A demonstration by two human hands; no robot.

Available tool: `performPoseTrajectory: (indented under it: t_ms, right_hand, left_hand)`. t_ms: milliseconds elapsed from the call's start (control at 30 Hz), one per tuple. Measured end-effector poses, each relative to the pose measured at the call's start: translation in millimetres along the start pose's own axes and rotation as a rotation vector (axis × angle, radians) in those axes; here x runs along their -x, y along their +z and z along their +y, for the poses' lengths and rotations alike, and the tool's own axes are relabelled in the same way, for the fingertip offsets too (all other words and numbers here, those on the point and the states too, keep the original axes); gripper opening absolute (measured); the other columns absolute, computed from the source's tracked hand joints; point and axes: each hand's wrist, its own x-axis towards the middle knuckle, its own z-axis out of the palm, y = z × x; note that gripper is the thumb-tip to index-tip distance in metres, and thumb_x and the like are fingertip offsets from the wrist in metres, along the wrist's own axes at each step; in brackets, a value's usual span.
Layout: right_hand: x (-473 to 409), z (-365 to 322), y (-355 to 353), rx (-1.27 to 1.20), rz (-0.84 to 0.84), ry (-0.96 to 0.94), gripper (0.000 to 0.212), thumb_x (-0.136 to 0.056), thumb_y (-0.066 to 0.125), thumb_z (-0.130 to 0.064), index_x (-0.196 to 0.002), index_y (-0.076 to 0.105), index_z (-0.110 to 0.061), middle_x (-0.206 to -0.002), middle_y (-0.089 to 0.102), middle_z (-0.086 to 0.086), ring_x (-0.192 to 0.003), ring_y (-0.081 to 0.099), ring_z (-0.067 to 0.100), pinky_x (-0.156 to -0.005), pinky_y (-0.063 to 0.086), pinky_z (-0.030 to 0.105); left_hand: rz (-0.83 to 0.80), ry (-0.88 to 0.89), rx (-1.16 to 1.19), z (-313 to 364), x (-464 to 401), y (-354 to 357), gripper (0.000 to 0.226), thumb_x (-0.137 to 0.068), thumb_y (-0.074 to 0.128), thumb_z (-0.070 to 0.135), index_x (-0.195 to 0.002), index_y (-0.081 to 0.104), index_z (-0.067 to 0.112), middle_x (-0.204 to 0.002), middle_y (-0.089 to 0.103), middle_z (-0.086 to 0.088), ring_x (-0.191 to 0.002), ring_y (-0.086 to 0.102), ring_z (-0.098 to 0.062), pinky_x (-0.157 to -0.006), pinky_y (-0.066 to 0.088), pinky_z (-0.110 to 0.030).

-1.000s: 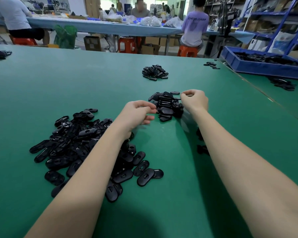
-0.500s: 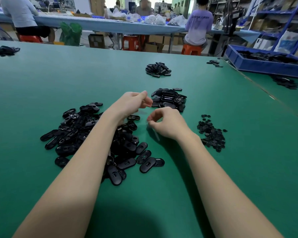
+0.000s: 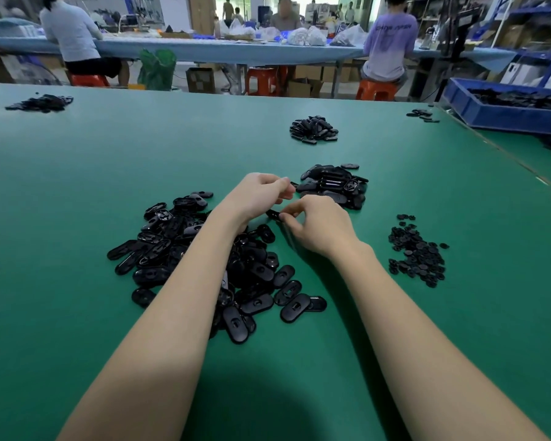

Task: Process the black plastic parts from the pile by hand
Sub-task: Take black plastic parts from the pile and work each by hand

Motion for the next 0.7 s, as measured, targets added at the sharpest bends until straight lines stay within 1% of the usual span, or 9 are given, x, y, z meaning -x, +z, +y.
performPoseTrajectory:
  t_ms: [100,200,267,300,367,433,533,633,700]
  right_hand:
    - [5.6,11.4,-9.6,-0.085,-0.04,0.038,0.022,-0.098,0.058,-0.042,-0.111,0.075,-0.038,-0.109,0.073,-0.015,-0.104,0.063,0.017,-0.081,0.047,0.032]
    - [10.5,25.2,-25.1,-0.164,-0.064,0.083,0.019,-0.099,0.057,-0.039,-0.092,0.074,-0.034,-0.089,0.07,-0.013,-0.086,0.062,0.015,-0.071,0.044,0.03]
    - [14.2,35.2,-36.6,-0.235,-0.046,0.107,0.025,-0.1,0.056,-0.035,-0.083,0.073,-0.027,-0.079,0.07,-0.01,-0.072,0.06,0.01,-0.066,0.046,0.03]
    - [16.3,39.6,-42.2,-0.259,-0.045,0.123,0.028,-0.101,0.055,-0.034,-0.082,0.074,-0.026,-0.073,0.069,-0.011,-0.063,0.057,0.002,-0.061,0.045,0.026]
    - [20.8,45.7,-52.2,-0.283,-0.056,0.162,0.031,-0.101,0.054,-0.032,-0.079,0.076,-0.025,-0.057,0.062,-0.018,-0.05,0.05,-0.002,-0.049,0.037,0.014]
    - [25.3,49.5,-62.4,-0.293,-0.089,0.213,0.032,-0.1,0.054,-0.035,-0.078,0.076,-0.026,-0.059,0.064,-0.022,-0.054,0.051,-0.002,-0.048,0.04,0.013]
    - [30.5,57.7,-78.2,-0.164,-0.131,0.289,0.023,-0.097,0.056,-0.043,-0.085,0.073,-0.032,-0.086,0.075,-0.015,-0.082,0.063,0.01,-0.073,0.053,0.028]
    - [36.4,67.9,-91.1,0.111,-0.068,0.359,0.011,-0.093,0.059,-0.041,-0.09,0.069,-0.038,-0.101,0.074,-0.009,-0.097,0.065,0.021,-0.076,0.047,0.03]
    - [40.8,75.2,-97.6,0.167,-0.03,0.407,0.014,-0.091,0.06,-0.032,-0.094,0.071,-0.038,-0.104,0.073,-0.008,-0.1,0.064,0.023,-0.075,0.044,0.03]
  left_hand:
    - [-0.014,0.017,-0.047,1.3,-0.5,1.6,0.018,-0.097,0.059,0.026,-0.093,0.075,0.019,-0.098,0.077,0.005,-0.093,0.069,-0.006,-0.074,0.045,-0.013]
    - [-0.103,0.03,-0.116,4.9,0.7,7.1,0.016,-0.094,0.062,0.028,-0.096,0.076,0.02,-0.091,0.077,0.009,-0.088,0.07,-0.008,-0.084,0.051,-0.025]
    - [-0.179,0.032,-0.068,7.5,4.1,14.1,0.014,-0.096,0.062,0.023,-0.094,0.076,0.022,-0.082,0.075,0.01,-0.08,0.071,-0.008,-0.08,0.054,-0.025]
    - [-0.203,0.035,-0.017,8.3,5.5,18.0,0.016,-0.097,0.061,0.018,-0.093,0.076,0.021,-0.082,0.076,0.006,-0.081,0.073,-0.01,-0.076,0.056,-0.023]
    - [-0.214,0.045,0.097,8.6,7.7,25.6,0.018,-0.095,0.062,0.006,-0.093,0.076,0.016,-0.09,0.077,-0.005,-0.082,0.073,-0.014,-0.074,0.058,-0.021]
    - [-0.219,0.047,0.178,8.8,10.1,33.0,0.019,-0.092,0.063,-0.002,-0.093,0.076,0.012,-0.093,0.076,-0.01,-0.08,0.072,-0.015,-0.075,0.057,-0.02]
    - [-0.216,0.047,0.207,10.1,12.5,44.6,0.017,-0.091,0.065,-0.003,-0.095,0.076,0.01,-0.092,0.076,-0.013,-0.077,0.071,-0.014,-0.075,0.058,-0.02]
    - [-0.219,0.032,0.226,12.7,13.3,53.0,0.013,-0.091,0.068,0.0,-0.097,0.076,0.009,-0.094,0.076,-0.014,-0.074,0.07,-0.012,-0.074,0.059,-0.02]
    - [-0.234,0.008,0.249,13.0,13.8,55.7,0.013,-0.093,0.067,-0.001,-0.101,0.075,0.006,-0.091,0.075,-0.012,-0.073,0.07,-0.012,-0.074,0.06,-0.022]
